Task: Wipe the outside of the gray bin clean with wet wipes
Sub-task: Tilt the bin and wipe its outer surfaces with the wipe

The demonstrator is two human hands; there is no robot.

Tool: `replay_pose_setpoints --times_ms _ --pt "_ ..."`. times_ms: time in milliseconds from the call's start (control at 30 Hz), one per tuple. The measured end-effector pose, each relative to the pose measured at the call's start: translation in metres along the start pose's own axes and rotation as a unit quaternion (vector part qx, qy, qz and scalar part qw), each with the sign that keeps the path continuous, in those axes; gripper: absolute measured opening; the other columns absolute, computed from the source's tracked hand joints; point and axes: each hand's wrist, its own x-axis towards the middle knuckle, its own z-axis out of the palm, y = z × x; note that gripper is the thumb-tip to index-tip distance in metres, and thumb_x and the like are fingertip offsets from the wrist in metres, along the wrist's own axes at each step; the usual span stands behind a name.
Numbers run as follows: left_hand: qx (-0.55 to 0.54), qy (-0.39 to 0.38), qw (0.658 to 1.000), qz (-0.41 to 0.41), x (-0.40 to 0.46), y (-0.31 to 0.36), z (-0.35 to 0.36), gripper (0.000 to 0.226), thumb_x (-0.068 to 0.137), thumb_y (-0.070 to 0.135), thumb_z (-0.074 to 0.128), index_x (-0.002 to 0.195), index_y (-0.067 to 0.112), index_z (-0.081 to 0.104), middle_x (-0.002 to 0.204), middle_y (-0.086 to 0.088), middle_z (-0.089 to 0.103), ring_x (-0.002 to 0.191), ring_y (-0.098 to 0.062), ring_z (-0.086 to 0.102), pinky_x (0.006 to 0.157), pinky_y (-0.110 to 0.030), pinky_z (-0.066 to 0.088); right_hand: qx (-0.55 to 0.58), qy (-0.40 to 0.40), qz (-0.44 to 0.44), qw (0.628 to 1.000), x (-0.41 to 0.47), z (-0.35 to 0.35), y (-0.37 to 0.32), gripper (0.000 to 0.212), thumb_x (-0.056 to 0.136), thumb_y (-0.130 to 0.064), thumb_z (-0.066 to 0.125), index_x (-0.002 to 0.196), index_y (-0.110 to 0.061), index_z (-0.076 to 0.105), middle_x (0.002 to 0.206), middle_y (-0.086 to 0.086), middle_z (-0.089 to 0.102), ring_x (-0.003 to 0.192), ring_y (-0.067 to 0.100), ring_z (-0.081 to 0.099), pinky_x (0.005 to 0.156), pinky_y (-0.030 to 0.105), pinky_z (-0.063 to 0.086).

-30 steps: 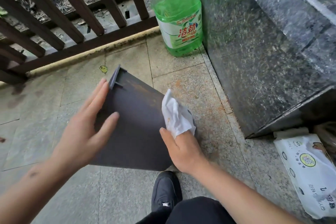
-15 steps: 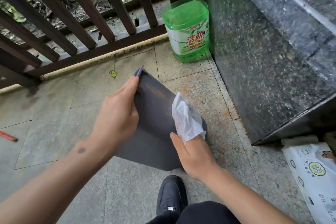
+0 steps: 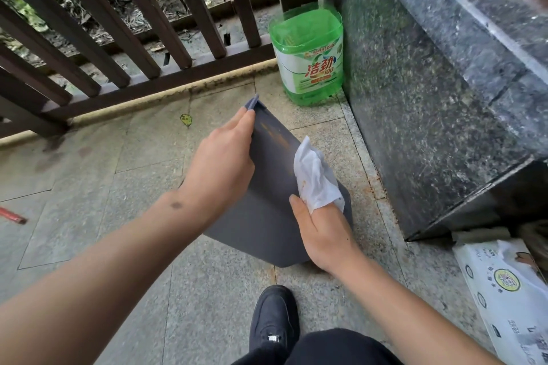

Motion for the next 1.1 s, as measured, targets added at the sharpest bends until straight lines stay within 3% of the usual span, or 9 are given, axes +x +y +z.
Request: replay_pose_setpoints --times_ms 167,300,433,500,600,733,833,967,1100 --pt "-0.002 0.011 1.000 -0.003 -0.013 0.005 0.005 0.063 0.082 -0.012 0.041 0.143 0.005 0.047 0.164 -0.008 0.032 0.122 -0.048 0.055 0.096 -0.049 0.048 -0.006 0.012 -0.003 1.000 0.004 -0.011 0.002 0.055 0.105 -0.033 0.046 0.157 -0.024 0.031 0.138 -0.055 0.028 0.132 -0.031 0.023 0.108 -0.001 0.016" --pt "-0.019 0.002 1.000 -0.024 -0.034 -0.003 0.011 0.067 0.090 -0.009 0.041 0.154 0.007 0.035 0.167 -0.004 0.020 0.136 -0.041 0.048 0.104 -0.044 0.042 -0.020 0.007 -0.007 1.000 -0.003 -0.009 0.002 0.052 0.105 -0.034 0.047 0.155 -0.026 0.035 0.136 -0.033 0.045 0.130 -0.029 0.030 0.106 -0.002 0.019" --pt "-0.018 0.016 0.999 0.043 -0.056 -0.016 0.012 0.061 0.092 0.012 0.040 0.152 0.001 0.037 0.165 -0.011 0.026 0.135 -0.038 0.052 0.102 -0.047 0.049 -0.050 0.001 -0.004 0.999 -0.011 -0.006 0.004 0.034 0.105 -0.037 0.046 0.138 -0.042 0.045 0.119 -0.020 0.056 0.114 -0.007 0.050 0.099 0.000 0.028" --pt "0.006 0.029 0.994 0.100 -0.069 -0.024 0.014 0.061 0.095 0.022 0.040 0.151 -0.003 0.037 0.162 -0.017 0.033 0.138 -0.035 0.049 0.106 -0.039 0.046 -0.051 0.002 0.003 0.999 -0.020 -0.008 0.008 0.024 0.105 -0.040 0.045 0.129 -0.040 0.048 0.109 -0.013 0.061 0.105 0.003 0.056 0.097 0.017 0.043" --pt "0.032 0.057 0.981 0.185 -0.086 -0.035 0.019 0.059 0.100 0.026 0.041 0.146 -0.010 0.041 0.148 -0.026 0.046 0.137 -0.039 0.046 0.119 -0.034 0.031 -0.026 -0.001 0.020 0.999 -0.043 -0.011 0.012 0.028 0.104 -0.043 0.043 0.124 -0.030 0.056 0.092 -0.018 0.059 0.093 0.008 0.061 0.091 0.034 0.050" --pt "-0.019 0.045 0.987 0.155 -0.091 -0.033 0.028 0.066 0.100 0.036 0.040 0.149 -0.008 0.036 0.153 -0.021 0.037 0.151 -0.033 0.027 0.124 -0.040 0.023 -0.022 -0.017 0.019 0.999 -0.049 -0.010 0.013 0.029 0.103 -0.041 0.043 0.121 -0.023 0.059 0.085 -0.030 0.052 0.086 -0.004 0.055 0.086 0.028 0.047" --pt "-0.073 0.042 0.991 0.107 -0.083 -0.027 0.029 0.072 0.101 0.046 0.035 0.155 -0.001 0.028 0.165 -0.011 0.024 0.157 -0.018 0.011 0.126 -0.034 0.015 -0.005 -0.021 0.028 0.999 -0.036 -0.012 0.007 0.033 0.103 -0.034 0.045 0.129 -0.018 0.059 0.094 -0.030 0.052 0.094 0.000 0.055 0.093 0.029 0.046" --pt "-0.042 0.054 0.991 0.115 -0.078 -0.023 0.027 0.070 0.100 0.044 0.036 0.152 -0.003 0.035 0.162 -0.015 0.032 0.155 -0.024 0.020 0.125 -0.041 0.020 0.020 0.030 0.014 0.999 -0.021 -0.023 0.002 0.051 0.105 -0.024 0.041 0.156 -0.019 0.037 0.151 -0.013 0.047 0.142 0.005 0.042 0.117 0.021 0.029" --pt "-0.022 0.044 0.991 0.128 -0.073 -0.026 0.023 0.067 0.097 0.040 0.039 0.148 -0.004 0.042 0.156 -0.015 0.040 0.150 -0.029 0.030 0.122 -0.046 0.027 0.057 0.126 0.081 0.987 -0.020 -0.053 0.022 0.047 0.106 -0.030 0.037 0.151 -0.042 0.039 0.152 -0.034 0.042 0.148 -0.004 0.033 0.117 0.011 0.024"
